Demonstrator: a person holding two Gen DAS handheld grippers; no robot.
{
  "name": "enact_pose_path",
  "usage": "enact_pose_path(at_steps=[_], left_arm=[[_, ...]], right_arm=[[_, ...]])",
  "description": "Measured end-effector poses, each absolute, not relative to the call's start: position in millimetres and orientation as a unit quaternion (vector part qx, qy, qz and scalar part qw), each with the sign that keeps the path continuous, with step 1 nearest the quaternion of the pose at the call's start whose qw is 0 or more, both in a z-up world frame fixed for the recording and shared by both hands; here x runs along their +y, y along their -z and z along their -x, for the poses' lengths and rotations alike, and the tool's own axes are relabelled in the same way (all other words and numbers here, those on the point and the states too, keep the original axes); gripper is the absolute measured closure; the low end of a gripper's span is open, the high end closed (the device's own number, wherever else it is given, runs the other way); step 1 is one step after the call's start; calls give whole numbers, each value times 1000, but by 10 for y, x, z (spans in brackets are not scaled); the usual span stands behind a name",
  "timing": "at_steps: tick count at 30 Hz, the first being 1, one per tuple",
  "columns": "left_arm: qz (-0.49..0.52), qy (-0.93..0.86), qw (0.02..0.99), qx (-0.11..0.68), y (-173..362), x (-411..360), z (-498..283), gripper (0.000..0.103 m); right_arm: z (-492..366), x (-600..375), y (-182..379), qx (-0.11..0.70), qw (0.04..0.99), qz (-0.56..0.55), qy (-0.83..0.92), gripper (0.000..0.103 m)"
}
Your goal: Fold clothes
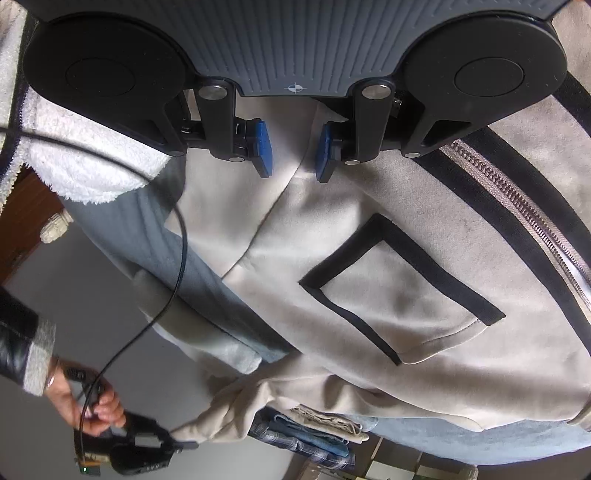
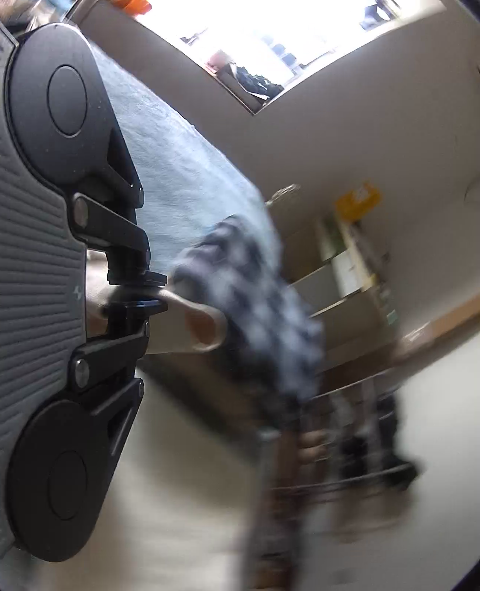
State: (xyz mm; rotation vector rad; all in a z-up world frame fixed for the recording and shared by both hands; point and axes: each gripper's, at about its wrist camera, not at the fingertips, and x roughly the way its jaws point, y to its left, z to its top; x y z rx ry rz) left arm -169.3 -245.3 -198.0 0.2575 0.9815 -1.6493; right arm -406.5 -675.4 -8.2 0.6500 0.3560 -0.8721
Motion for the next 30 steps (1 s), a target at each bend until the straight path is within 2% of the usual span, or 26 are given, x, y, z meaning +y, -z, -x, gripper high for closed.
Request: enact_pose_path(at_steps=[3, 7, 11, 17, 21, 26, 30], left_arm=[[-110, 702, 566, 419, 1999, -2453, 1685, 78], [-109, 702, 567, 418, 2009, -2442, 1683, 78], [-107, 704, 563, 420, 2028, -2422, 1655, 78], [-118, 706, 556, 422, 2006, -2468, 1641, 78], [-116, 704, 553, 430, 2005, -2481, 1618, 78], [-118, 707, 549, 430, 2010, -2469, 1597, 78], [-109, 710, 545, 433, 2037, -2452, 1569, 78]], right_arm=[[3878, -6928, -328, 172, 852, -231, 437, 102], [3765, -7105, -495, 194, 843, -167, 472, 102], [3763, -7209, -269, 213, 825, -149, 502, 102], [3875, -7381, 114, 222, 793, -187, 535, 102], [3637, -7340, -286, 176, 831, -170, 499, 102], [3237, -7185, -1031, 118, 880, -77, 454, 102], [3264, -7184, -1048, 132, 877, -34, 460, 102]])
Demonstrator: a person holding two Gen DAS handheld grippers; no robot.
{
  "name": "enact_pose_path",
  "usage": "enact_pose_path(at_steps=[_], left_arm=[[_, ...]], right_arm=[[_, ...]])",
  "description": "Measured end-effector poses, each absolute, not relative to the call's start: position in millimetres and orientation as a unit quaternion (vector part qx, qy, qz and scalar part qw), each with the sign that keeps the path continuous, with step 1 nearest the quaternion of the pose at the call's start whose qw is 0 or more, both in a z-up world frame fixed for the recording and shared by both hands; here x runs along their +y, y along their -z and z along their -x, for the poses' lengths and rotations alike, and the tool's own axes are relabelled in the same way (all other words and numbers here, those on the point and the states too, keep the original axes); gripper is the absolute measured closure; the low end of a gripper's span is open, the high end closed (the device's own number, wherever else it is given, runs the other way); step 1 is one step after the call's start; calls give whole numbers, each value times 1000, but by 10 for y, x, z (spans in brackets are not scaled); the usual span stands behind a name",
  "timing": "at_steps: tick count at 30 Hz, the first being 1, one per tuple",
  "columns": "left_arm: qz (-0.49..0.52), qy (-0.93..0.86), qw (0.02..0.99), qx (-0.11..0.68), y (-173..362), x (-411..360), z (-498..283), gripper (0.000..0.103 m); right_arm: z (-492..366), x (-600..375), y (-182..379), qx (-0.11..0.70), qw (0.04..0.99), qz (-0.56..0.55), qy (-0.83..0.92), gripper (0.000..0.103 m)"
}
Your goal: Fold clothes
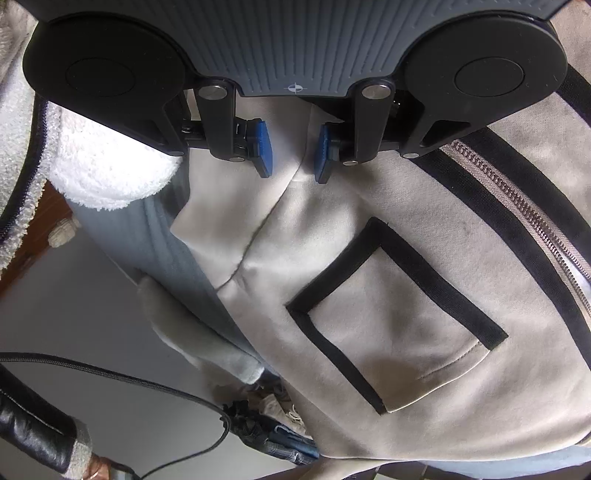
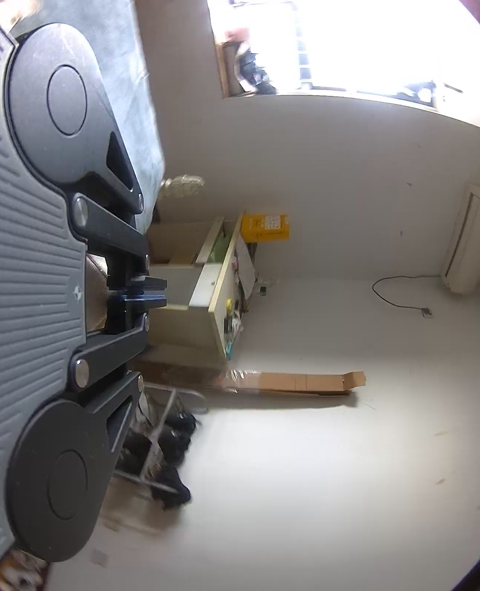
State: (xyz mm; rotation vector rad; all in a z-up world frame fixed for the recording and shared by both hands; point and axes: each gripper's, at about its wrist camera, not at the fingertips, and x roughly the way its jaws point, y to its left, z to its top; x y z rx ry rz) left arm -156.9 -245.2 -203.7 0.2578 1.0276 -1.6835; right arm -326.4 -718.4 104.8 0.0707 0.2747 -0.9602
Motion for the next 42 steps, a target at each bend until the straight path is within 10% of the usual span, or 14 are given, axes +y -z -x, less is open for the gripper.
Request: enact_pose_path(at_steps=[12, 42], left_arm=[[-102, 714, 537, 439, 2017, -2437, 1523, 78], [70, 619, 640, 450, 1651, -1225, 752, 78]], right_arm=[[3806, -7556, 123, 233, 798, -108, 544, 102], [1992, -4424, -1580, 98, 995, 28, -12, 102]])
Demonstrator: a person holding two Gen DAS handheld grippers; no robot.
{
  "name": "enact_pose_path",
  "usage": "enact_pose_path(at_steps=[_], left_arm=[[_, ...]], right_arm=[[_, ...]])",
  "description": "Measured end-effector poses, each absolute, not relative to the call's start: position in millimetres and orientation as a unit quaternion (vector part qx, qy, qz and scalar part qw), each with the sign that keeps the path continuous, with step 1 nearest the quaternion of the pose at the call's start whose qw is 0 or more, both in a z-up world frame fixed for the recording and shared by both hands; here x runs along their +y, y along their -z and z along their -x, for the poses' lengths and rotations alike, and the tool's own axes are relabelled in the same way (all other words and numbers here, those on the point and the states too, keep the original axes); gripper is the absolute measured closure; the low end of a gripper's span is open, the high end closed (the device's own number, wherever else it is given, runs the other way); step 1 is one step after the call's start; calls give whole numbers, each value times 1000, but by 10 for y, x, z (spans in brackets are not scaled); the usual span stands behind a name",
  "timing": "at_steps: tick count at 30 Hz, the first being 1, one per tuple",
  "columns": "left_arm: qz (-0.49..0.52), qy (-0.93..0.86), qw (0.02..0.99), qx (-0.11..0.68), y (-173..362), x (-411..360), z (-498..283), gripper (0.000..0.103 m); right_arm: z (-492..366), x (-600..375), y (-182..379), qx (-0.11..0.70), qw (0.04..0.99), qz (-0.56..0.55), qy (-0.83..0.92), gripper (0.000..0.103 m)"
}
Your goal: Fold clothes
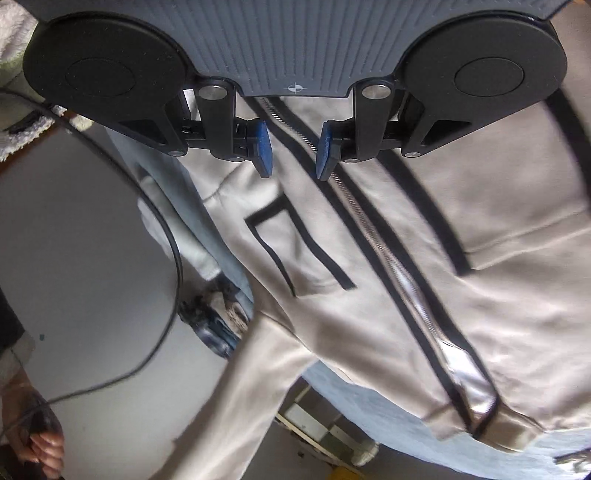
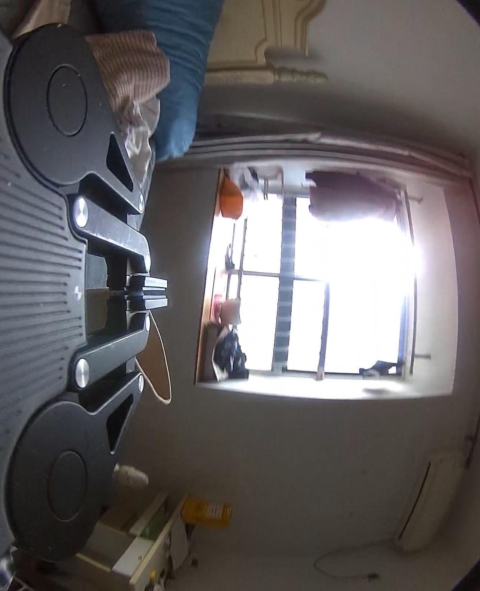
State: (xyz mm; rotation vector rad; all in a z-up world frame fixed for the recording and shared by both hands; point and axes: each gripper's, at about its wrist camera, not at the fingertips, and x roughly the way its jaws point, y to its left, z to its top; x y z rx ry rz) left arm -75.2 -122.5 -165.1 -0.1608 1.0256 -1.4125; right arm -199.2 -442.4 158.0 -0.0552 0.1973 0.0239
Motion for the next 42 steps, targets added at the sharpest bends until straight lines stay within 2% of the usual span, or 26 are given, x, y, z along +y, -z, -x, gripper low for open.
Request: enact_pose_path(at_steps=[6, 11, 18, 19, 21, 22, 23, 25, 29, 33, 35, 39, 42], left_arm=[[114, 552, 699, 440, 1489, -521, 354, 78], [132, 513, 719, 450, 1508, -137, 271, 76], [131, 498, 723, 460, 1574, -48, 244, 75], [130, 500, 723, 459, 1557, -87, 241, 74], [125, 505, 724, 452, 1511, -143, 257, 73], [121, 507, 725, 450, 1483, -189, 263, 72], [117, 508, 726, 448, 1456, -238, 270, 71], [109, 509, 729, 446, 1404, -334, 284, 70], [83, 511, 735, 438, 1294, -564, 319, 69], [42, 516, 746, 419, 1125, -874, 327, 68], [10, 520, 753, 404, 1008, -1088, 315, 64], [-80, 538, 761, 354, 708, -1703, 266, 53], [-150, 551, 761, 308, 561, -2270, 243, 51]], right_arm=[[1682, -3567, -1378, 114, 983, -12, -144, 103], [1508, -3053, -979, 176, 961, -48, -206, 101], [1924, -3807, -857, 209, 960, -155, -106, 99], [2042, -3980, -849, 204, 959, -181, -80, 96], [2340, -4307, -795, 191, 955, -227, -24, 79], [2490, -4445, -748, 185, 952, -244, 6, 66], [2644, -4560, -674, 182, 949, -255, 37, 60], [2903, -4746, -440, 195, 939, -266, 94, 60], [3150, -5000, 224, 282, 902, -267, 187, 60], [3054, -5124, 854, 375, 865, -239, 232, 60], [2970, -5155, 1099, 403, 856, -215, 244, 60], [2911, -5095, 1373, 402, 860, -172, 265, 60], [2830, -5115, 1473, 384, 864, -173, 275, 60]])
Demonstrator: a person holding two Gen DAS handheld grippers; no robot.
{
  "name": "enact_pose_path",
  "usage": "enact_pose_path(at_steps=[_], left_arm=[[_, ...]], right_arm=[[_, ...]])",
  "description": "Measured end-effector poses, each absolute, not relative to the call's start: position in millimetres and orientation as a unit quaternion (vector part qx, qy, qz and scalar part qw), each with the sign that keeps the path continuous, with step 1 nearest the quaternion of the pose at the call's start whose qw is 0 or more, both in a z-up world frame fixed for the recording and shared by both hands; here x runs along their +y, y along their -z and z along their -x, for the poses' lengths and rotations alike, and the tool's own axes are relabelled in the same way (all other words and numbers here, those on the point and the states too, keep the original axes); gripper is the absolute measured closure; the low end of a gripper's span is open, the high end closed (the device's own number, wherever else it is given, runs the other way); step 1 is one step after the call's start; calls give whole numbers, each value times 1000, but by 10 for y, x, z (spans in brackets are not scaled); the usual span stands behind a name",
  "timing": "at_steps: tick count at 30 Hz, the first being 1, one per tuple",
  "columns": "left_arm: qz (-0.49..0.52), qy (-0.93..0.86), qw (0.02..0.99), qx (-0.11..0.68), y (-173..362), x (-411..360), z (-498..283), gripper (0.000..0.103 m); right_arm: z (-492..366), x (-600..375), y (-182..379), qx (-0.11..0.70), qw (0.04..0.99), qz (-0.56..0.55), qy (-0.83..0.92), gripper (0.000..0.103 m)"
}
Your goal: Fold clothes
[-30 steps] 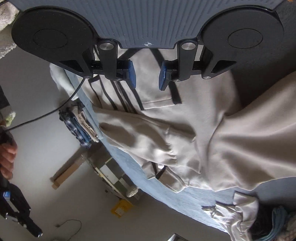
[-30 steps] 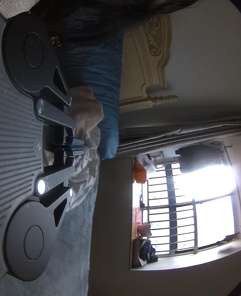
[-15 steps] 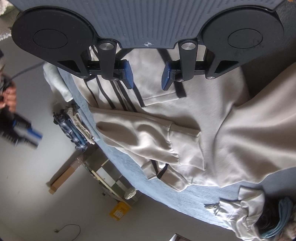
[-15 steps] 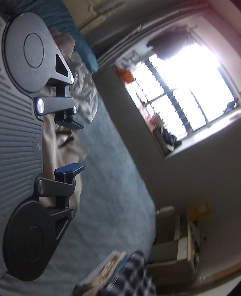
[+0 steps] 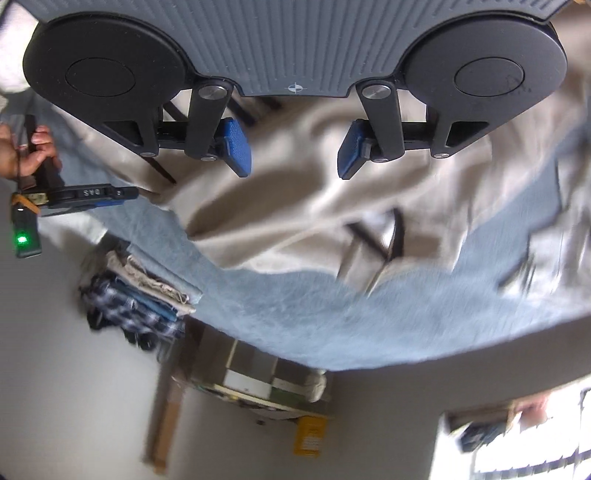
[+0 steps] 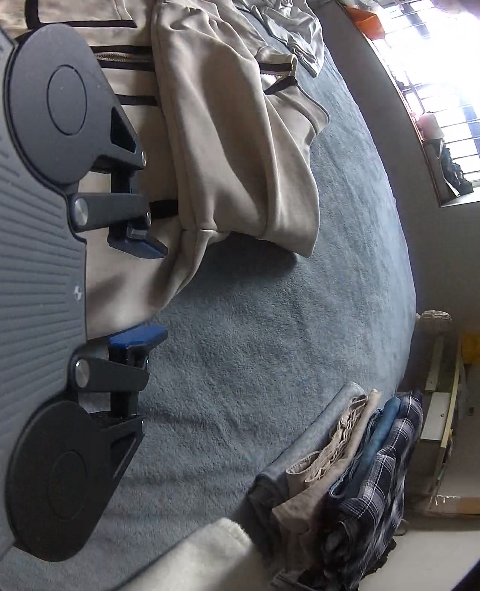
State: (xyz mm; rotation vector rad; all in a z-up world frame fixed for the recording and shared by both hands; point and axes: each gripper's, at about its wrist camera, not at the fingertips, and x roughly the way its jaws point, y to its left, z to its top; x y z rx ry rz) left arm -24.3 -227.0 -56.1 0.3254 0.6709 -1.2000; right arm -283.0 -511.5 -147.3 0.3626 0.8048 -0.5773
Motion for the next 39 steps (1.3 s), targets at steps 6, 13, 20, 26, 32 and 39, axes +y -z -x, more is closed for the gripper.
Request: enact_pose_path(at_steps=[6, 13, 20, 26, 32, 39], left_arm=[[-232, 590, 727, 263, 649, -3488, 193, 50], [-283, 614, 664, 321, 955, -4650, 266, 49], [-372, 577, 623, 375, 1347, -5520, 437, 45], [-384, 563, 628, 376, 1589, -5575, 485, 91], [-178, 562, 663, 462, 1308, -5206, -176, 98], [64, 524, 676, 514, 1290, -4575, -835, 103]], right_arm=[[2756, -5100, 1676, 369, 866, -165, 295, 61], [2833, -4861, 1643, 348, 892, -102, 269, 65], [2739, -4728, 1879, 350, 900, -73, 249, 65], [2784, -4772, 1939, 342, 908, -69, 231, 65], [2807, -4811, 1974, 341, 910, -81, 223, 65], [2810, -4816, 1997, 345, 908, -83, 224, 66]])
